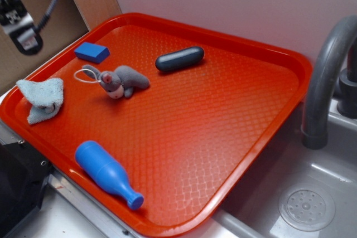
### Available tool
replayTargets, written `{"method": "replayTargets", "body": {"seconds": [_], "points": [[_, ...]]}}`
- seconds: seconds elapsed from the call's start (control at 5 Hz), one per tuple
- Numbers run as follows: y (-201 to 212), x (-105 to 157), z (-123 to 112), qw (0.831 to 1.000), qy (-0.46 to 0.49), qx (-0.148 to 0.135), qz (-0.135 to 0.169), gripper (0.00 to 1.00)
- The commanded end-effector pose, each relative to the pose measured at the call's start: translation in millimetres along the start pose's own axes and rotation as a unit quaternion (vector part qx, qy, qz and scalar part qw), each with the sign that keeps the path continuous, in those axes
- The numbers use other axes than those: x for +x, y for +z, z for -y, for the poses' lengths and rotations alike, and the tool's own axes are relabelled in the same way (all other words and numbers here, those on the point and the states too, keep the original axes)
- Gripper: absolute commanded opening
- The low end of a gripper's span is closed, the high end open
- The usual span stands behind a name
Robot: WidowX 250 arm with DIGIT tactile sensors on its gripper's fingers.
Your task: Grab the blue cloth.
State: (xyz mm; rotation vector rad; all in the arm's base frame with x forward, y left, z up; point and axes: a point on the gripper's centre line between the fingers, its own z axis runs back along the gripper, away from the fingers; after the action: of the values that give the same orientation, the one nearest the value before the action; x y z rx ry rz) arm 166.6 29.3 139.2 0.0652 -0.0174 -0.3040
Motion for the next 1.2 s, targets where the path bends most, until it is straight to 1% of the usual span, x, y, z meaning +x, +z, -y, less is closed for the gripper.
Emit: {"method": "replayTargets", "body": {"seconds": [0.0,0.2,0.4,0.6,0.8,1.0], "points": [[-71,-31,-38,0.999,0.026,0.021,-0.041,1.0],[-98,-55,-27,0.995,0.0,0.061,-0.073,1.0],[-114,-60,-34,0.989,0.022,0.128,-0.077,1.0],[-116,-49,-39,0.986,0.04,0.14,-0.076,1.0],[-113,-36,-48,0.983,0.075,0.153,-0.067,0.0],[-100,-28,-58,0.984,0.126,0.111,-0.062,0.0]]}}
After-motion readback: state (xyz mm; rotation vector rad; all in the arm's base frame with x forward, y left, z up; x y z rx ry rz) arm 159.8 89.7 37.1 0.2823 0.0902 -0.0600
